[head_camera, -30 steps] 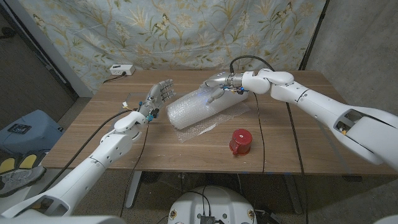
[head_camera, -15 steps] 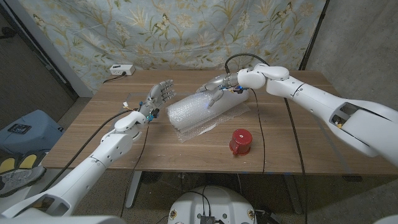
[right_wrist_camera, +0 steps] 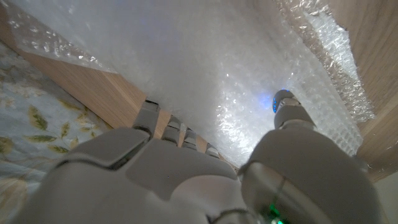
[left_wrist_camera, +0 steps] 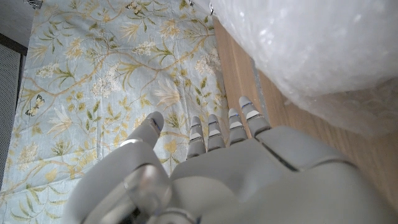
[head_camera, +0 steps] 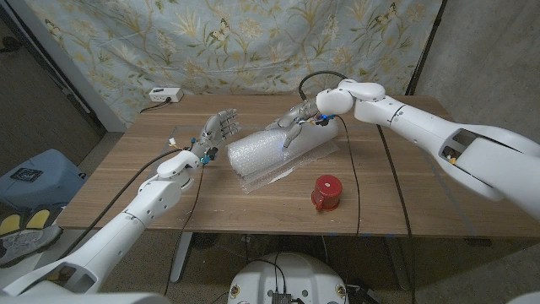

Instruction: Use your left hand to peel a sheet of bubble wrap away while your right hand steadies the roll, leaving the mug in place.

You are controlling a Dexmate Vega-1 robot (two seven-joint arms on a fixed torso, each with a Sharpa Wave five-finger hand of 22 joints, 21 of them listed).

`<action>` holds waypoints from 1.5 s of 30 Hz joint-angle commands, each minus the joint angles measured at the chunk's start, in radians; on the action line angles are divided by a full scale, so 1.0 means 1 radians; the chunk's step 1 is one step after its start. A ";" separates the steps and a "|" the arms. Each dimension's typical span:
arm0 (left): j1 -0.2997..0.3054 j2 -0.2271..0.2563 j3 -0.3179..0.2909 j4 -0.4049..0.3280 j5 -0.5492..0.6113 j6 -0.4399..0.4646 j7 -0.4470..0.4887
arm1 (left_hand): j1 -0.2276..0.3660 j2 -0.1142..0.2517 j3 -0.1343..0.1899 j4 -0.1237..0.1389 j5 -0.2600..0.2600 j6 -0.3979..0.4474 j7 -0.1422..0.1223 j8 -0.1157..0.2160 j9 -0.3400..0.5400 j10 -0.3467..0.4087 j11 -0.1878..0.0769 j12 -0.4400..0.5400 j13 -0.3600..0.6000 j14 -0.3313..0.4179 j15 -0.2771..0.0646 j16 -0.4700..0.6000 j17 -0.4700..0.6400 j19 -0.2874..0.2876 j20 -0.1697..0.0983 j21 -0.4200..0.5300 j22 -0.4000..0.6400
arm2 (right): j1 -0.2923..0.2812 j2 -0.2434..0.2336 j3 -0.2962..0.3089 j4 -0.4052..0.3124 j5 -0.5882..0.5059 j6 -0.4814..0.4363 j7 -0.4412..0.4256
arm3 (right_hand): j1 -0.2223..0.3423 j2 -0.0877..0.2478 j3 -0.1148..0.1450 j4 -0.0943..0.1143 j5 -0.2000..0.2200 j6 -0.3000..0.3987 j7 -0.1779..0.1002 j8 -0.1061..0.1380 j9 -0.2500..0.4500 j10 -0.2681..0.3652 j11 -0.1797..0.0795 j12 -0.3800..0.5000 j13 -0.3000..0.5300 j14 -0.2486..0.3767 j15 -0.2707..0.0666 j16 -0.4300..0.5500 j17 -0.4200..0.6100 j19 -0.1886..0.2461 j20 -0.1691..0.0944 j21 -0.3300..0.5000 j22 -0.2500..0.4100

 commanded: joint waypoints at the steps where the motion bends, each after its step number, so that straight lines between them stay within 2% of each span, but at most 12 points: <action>1: 0.000 -0.003 0.006 -0.015 -0.002 0.011 0.007 | -0.004 -0.003 0.008 -0.001 0.006 -0.002 -0.002 -0.004 0.005 0.002 -0.001 -0.004 0.002 0.009 0.004 0.003 0.004 0.008 0.003 0.002 0.004 | 0.043 0.060 -0.057 0.096 0.018 0.020 0.080 | -0.012 0.001 -0.005 0.002 0.003 -0.072 0.006 -0.007 0.004 -0.067 0.018 -0.016 0.004 -0.032 0.017 -0.002 0.002 -0.016 -0.001 0.001 0.003; 7: -0.002 -0.003 0.011 -0.021 -0.002 0.019 0.007 | -0.004 -0.003 0.010 -0.001 0.007 -0.001 -0.003 -0.003 0.005 0.006 -0.004 -0.004 0.002 0.014 0.005 0.004 0.004 0.010 0.004 0.003 0.004 | 0.049 0.083 -0.079 0.147 0.010 0.032 0.043 | -0.013 0.002 -0.004 0.002 0.003 -0.093 0.011 -0.010 0.005 -0.072 0.023 -0.020 0.004 -0.033 0.019 0.003 0.002 -0.022 -0.002 0.002 0.003; 12: -0.006 -0.004 0.014 -0.020 -0.003 0.023 0.005 | -0.004 -0.002 0.011 0.000 0.007 0.000 -0.003 -0.003 0.005 0.008 -0.004 -0.004 0.002 0.020 0.005 0.005 0.004 0.012 0.004 0.004 0.004 | 0.053 0.104 -0.099 0.195 0.003 0.048 0.008 | -0.003 0.006 0.000 -0.005 0.004 -0.085 0.010 0.002 0.006 -0.022 0.013 0.001 0.008 0.004 -0.002 0.021 0.001 -0.017 -0.003 0.009 0.005; 20: -0.011 -0.007 0.016 -0.016 -0.009 0.031 0.000 | -0.005 -0.002 0.014 0.000 0.008 0.009 -0.004 0.000 0.005 0.011 -0.006 -0.003 0.003 0.032 0.006 0.008 0.004 0.017 0.007 0.005 0.005 | 0.071 0.149 -0.135 0.292 0.010 0.070 -0.010 | 0.010 0.011 0.006 -0.010 0.004 -0.088 0.009 0.004 0.007 -0.018 0.010 0.005 0.012 0.012 -0.005 0.024 0.001 -0.008 -0.004 0.014 0.006; 24: -0.013 -0.008 0.017 -0.015 -0.008 0.030 -0.001 | -0.006 -0.002 0.015 0.001 0.008 0.011 -0.005 0.000 0.005 0.013 -0.007 -0.003 0.003 0.037 0.006 0.009 0.004 0.020 0.010 0.006 0.005 | 0.068 0.153 -0.144 0.316 0.003 0.091 -0.074 | 0.027 0.016 0.013 -0.016 0.004 -0.071 0.009 0.014 0.008 0.003 0.008 0.016 0.015 0.041 -0.021 0.035 0.002 0.010 -0.006 0.022 0.007; 28: -0.016 -0.010 0.018 -0.012 -0.010 0.032 -0.002 | -0.007 -0.001 0.017 0.002 0.009 0.016 -0.006 0.002 0.005 0.018 -0.007 -0.001 0.003 0.045 0.006 0.010 0.005 0.023 0.012 0.007 0.005 | 0.052 0.141 -0.138 0.320 -0.004 0.119 -0.175 | 0.095 0.009 0.034 -0.026 -0.001 0.129 0.009 0.098 0.019 0.193 -0.026 0.121 0.051 0.220 -0.116 0.088 0.015 0.161 -0.014 0.070 0.009; 30: -0.017 -0.012 0.018 -0.010 -0.009 0.030 0.000 | -0.008 -0.001 0.018 0.003 0.009 0.018 -0.005 0.002 0.005 0.021 -0.010 -0.001 0.003 0.050 0.005 0.012 0.005 0.023 0.012 0.007 0.005 | 0.041 0.130 -0.133 0.316 -0.018 0.128 -0.244 | 0.124 0.006 0.045 -0.025 0.001 0.269 0.040 0.153 0.023 0.301 -0.048 0.183 0.072 0.317 -0.181 0.113 0.023 0.223 -0.054 0.086 0.009; 33: -0.018 -0.014 0.019 -0.009 -0.007 0.027 0.000 | -0.007 -0.001 0.021 0.003 0.009 0.022 -0.005 0.003 0.005 0.028 -0.008 0.002 0.003 0.055 0.003 0.012 0.005 0.026 0.014 0.008 0.006 | 0.028 0.119 -0.124 0.317 -0.027 0.144 -0.328 | 0.159 0.001 0.047 -0.023 0.001 0.477 0.087 0.230 0.022 0.448 -0.081 0.275 0.108 0.480 -0.257 0.163 0.044 0.324 -0.140 0.117 0.012; 35: -0.020 -0.016 0.020 -0.006 -0.007 0.026 -0.002 | -0.007 0.000 0.022 0.002 0.010 0.029 -0.005 0.005 0.005 0.033 -0.012 0.003 0.003 0.060 0.002 0.013 0.005 0.030 0.016 0.010 0.006 | 0.016 0.106 -0.117 0.305 -0.040 0.148 -0.390 | 0.178 0.010 0.043 -0.019 -0.003 0.593 0.096 0.273 0.022 0.556 -0.095 0.341 0.135 0.584 -0.284 0.203 0.068 0.374 -0.205 0.137 0.016; 37: -0.023 -0.018 0.022 -0.001 -0.008 0.025 -0.009 | -0.007 0.000 0.023 0.003 0.010 0.035 -0.004 0.007 0.005 0.035 -0.012 0.004 0.003 0.063 0.002 0.013 0.005 0.034 0.016 0.011 0.006 | -0.005 0.087 -0.104 0.283 -0.056 0.148 -0.470 | 0.188 0.019 0.031 -0.015 -0.009 0.751 0.080 0.336 0.022 0.673 -0.105 0.410 0.163 0.679 -0.320 0.239 0.097 0.409 -0.243 0.156 0.021; 40: -0.026 -0.022 0.023 0.005 -0.010 0.023 -0.012 | -0.007 0.000 0.025 0.003 0.010 0.037 -0.004 0.007 0.006 0.039 -0.014 0.005 0.003 0.065 0.001 0.013 0.005 0.036 0.017 0.012 0.006 | -0.020 0.078 -0.090 0.280 -0.053 0.152 -0.519 | 0.201 0.029 0.029 -0.015 -0.014 0.824 0.074 0.368 0.019 0.748 -0.123 0.440 0.163 0.747 -0.336 0.257 0.114 0.447 -0.276 0.181 0.029; 45: -0.031 -0.024 0.023 0.012 -0.008 0.019 -0.015 | -0.006 -0.001 0.027 0.002 0.011 0.041 -0.004 0.007 0.006 0.046 -0.012 0.007 0.004 0.074 -0.001 0.014 0.005 0.038 0.018 0.012 0.006 | -0.039 0.079 -0.082 0.302 -0.064 0.155 -0.606 | 0.226 0.039 0.032 -0.019 -0.021 0.893 0.072 0.399 0.015 0.817 -0.150 0.465 0.160 0.834 -0.342 0.273 0.129 0.487 -0.313 0.213 0.040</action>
